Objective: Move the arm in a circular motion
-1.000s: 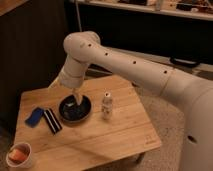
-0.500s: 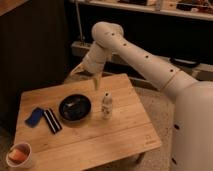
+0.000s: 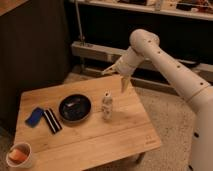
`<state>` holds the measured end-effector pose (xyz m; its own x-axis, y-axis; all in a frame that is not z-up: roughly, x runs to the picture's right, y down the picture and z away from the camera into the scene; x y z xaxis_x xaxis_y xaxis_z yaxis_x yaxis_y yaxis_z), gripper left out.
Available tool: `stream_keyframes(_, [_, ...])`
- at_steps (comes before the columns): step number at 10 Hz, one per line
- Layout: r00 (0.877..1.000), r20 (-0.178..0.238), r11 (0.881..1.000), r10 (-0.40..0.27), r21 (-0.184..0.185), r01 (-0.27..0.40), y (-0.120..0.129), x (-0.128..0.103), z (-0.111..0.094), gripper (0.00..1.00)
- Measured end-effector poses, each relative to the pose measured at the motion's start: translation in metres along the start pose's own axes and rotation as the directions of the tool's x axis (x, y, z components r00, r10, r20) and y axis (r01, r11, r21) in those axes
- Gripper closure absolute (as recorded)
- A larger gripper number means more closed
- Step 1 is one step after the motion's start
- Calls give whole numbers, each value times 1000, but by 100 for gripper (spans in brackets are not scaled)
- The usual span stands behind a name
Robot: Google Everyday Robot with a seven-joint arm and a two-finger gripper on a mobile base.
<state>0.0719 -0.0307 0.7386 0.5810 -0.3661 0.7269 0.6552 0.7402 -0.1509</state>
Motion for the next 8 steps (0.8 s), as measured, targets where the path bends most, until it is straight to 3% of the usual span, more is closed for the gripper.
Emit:
stream_keyframes(4, [987, -41, 987, 157, 28, -156, 93, 28, -26, 20])
stream_keyframes(5, [973, -89, 977, 212, 3, -213, 128, 25, -35, 20])
stream_keyframes(6, [962, -131, 969, 239, -22, -244, 145, 19, -39, 20])
stream_keyframes(8, [938, -210, 951, 275, -87, -298, 184, -14, -48, 20])
